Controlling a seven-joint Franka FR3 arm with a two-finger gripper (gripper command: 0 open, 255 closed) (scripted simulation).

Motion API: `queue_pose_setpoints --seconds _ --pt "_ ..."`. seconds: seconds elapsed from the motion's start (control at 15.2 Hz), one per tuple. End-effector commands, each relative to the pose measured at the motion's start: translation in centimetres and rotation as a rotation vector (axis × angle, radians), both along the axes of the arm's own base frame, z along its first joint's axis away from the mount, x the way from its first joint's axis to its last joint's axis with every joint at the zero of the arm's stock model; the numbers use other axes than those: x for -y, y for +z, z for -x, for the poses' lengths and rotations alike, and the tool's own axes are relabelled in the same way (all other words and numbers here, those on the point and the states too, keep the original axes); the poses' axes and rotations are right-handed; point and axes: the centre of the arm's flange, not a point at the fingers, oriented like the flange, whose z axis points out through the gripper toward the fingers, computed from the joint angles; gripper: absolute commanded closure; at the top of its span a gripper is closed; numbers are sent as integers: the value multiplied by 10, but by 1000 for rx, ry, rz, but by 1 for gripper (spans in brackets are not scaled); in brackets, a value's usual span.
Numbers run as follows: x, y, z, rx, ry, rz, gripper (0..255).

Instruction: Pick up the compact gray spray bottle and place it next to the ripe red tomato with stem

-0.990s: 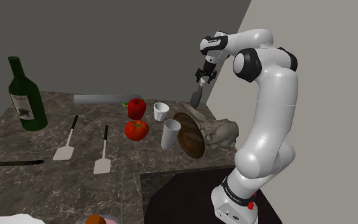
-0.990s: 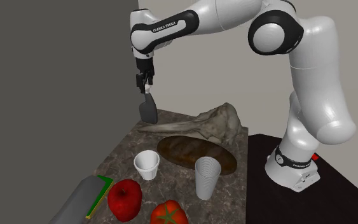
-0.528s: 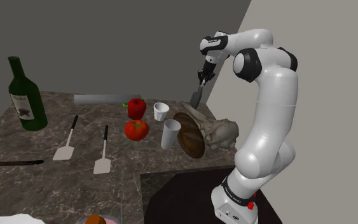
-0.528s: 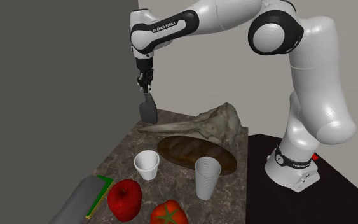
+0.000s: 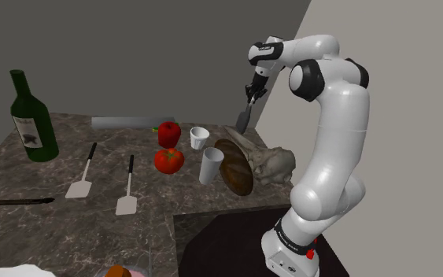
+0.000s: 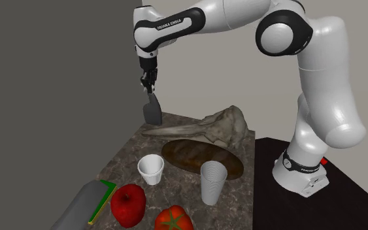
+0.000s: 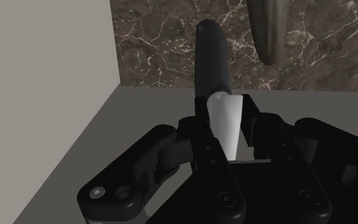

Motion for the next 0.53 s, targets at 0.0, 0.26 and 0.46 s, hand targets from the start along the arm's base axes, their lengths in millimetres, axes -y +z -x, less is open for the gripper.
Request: queue_pose_setpoints --seconds 0.0,0.26,0.46 --pt "0 10 0 0 0 0 255" --pt "0 31 0 0 0 0 255" --pt "0 47 0 0 0 0 255"
